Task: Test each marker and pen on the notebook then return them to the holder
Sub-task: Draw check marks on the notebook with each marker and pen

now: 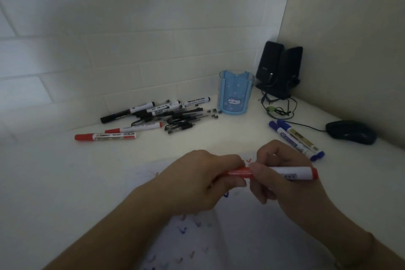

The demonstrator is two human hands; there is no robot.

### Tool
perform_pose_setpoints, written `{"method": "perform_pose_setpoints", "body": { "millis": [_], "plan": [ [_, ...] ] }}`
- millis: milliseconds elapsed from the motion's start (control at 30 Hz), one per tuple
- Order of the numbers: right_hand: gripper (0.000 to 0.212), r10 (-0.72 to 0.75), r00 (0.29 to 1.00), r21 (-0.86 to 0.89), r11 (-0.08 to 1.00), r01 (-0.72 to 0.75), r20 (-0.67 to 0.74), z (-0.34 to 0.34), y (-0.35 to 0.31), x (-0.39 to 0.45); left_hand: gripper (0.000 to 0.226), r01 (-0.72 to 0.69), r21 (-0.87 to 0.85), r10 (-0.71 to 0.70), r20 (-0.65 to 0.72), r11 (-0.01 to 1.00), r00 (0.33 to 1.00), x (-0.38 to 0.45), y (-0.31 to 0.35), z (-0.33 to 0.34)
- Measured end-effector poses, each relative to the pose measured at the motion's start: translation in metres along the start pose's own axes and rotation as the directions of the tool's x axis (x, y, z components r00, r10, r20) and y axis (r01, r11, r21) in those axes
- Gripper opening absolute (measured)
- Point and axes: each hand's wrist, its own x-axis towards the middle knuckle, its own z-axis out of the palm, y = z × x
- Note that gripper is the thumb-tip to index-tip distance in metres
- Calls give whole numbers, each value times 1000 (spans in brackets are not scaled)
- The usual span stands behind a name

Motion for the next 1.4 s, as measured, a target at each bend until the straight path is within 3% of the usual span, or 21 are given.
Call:
{"method": "perform_pose_setpoints", "body": {
  "millis": [133,333,400,500,567,733,800,1000,1167,1333,1400],
  "plan": [
    [16,-6,999,-3,1000,6,37,-2,-4,0,16,0,-99,1,7,995,1000,0,2,-1],
    [21,-80,990,-265,958,107,112,-11,-10,-4,27,56,-178,-54,17,982,998,-2,-3,-1],
    [18,-65,995,-228,970,80,72,-14,-12,-2,42,164,-169,-161,32,972,986,-4,-7,-1],
    [37,33,999,-19,999,-33,-1,-25,-13,4,26,236,-179,-247,-44,955,968,-11,-16,-3],
    [48,108,994,-5,994,-108,-28,-30,-12,7,25,266,-135,-281,-108,954,954,-13,-21,-3],
    [28,238,961,-145,955,-258,-143,-24,6,9,33,292,32,-286,-123,956,950,-9,-21,3],
    [21,224,965,-211,945,-249,-137,-21,6,8,37,295,49,-290,-95,954,952,-8,-22,4],
    [30,214,963,-421,867,-266,-166,-11,5,6,34,334,-19,-334,-61,942,941,-6,-23,5],
    [33,208,960,-488,828,-275,-187,-10,6,7,34,377,-59,-380,-39,924,924,-4,-21,3],
    [33,195,967,-459,853,-250,-165,-13,5,8,29,356,-37,-358,-48,934,933,-5,-23,4],
    [28,161,969,-335,916,-218,-190,-15,5,9,25,339,-36,-340,-59,940,939,-5,-24,5]
  ]
}}
